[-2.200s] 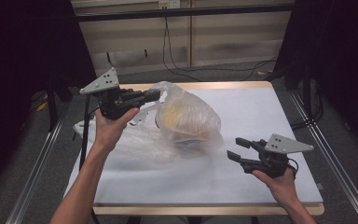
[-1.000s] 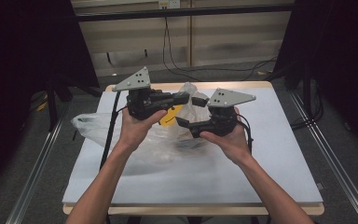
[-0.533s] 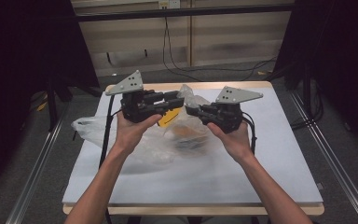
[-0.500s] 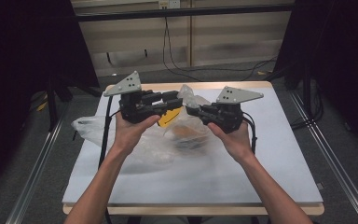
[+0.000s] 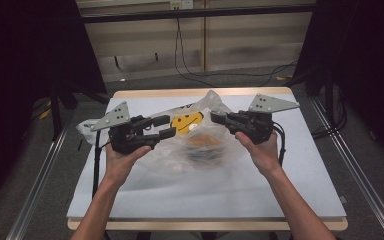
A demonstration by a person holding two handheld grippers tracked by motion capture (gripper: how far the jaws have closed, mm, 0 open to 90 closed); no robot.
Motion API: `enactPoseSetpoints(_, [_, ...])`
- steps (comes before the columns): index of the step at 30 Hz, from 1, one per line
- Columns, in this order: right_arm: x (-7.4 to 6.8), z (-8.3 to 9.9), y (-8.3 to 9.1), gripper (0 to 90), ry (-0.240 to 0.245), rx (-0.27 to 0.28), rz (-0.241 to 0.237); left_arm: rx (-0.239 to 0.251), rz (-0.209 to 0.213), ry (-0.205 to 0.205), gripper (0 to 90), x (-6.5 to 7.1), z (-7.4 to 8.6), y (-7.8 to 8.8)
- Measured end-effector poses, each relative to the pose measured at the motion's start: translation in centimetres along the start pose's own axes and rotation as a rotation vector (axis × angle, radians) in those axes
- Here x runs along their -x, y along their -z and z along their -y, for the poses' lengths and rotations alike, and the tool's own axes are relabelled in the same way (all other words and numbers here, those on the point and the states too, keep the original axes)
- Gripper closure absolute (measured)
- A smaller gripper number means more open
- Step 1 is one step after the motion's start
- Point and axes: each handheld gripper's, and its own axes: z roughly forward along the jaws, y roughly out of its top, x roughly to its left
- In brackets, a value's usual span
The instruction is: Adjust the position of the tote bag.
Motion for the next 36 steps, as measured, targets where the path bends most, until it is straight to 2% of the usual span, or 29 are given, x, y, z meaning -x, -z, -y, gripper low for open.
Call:
enactPoseSetpoints(2, [0.2,0.1,0.3,86.6,-0.008,0.007,0.001,-0.021,-0.016,-0.002,55.2,-0.3,0.1,0.3])
enactPoseSetpoints(5, [0.5,0.2,0.7,86.6,-0.008,0.013,0.007,0.000,-0.018,0.023,56.7,-0.7,0.4,0.8])
enactPoseSetpoints(8, [0.7,0.1,1.3,86.6,-0.004,0.017,0.013,-0.013,-0.076,0.045,55.3,-1.0,0.7,1.3])
enactPoseSetpoints(10, [0.8,0.1,1.6,86.6,0.000,0.026,0.018,-0.020,-0.087,0.052,52.4,-1.2,1.0,1.6])
enactPoseSetpoints(12, [1.1,0.2,1.8,86.5,-0.007,0.029,0.021,-0.027,-0.075,0.048,51.5,-1.3,1.1,1.8])
enactPoseSetpoints(16, [1.4,0.3,1.8,86.4,-0.010,0.024,0.040,-0.028,-0.084,0.039,50.4,-1.4,1.0,2.3])
enactPoseSetpoints(18, [1.6,0.2,2.0,86.4,0.004,0.020,0.054,-0.017,-0.079,0.033,49.8,-1.4,0.9,2.7])
enactPoseSetpoints(19, [1.8,0.2,2.2,86.5,-0.004,0.029,0.056,-0.016,-0.080,0.023,49.8,-1.5,0.8,2.9])
enactPoseSetpoints(20, [2.0,0.2,2.3,86.5,-0.010,0.030,0.058,-0.010,-0.082,0.033,49.9,-1.4,0.8,3.0])
enactPoseSetpoints(23, [2.4,0.3,2.6,86.5,-0.014,0.031,0.073,-0.004,-0.092,0.026,50.2,-1.7,0.6,3.7])
enactPoseSetpoints(27, [2.8,0.3,3.2,86.5,-0.018,0.039,0.092,0.016,-0.126,0.016,52.7,-2.0,0.5,5.1])
enactPoseSetpoints(32, [3.4,0.2,4.0,86.5,-0.024,0.056,0.116,0.039,-0.169,0.011,63.9,-2.8,0.7,7.5])
enactPoseSetpoints(36, [3.9,0.2,4.4,86.5,-0.030,0.066,0.132,0.060,-0.205,0.011,64.2,-3.3,0.7,9.2])
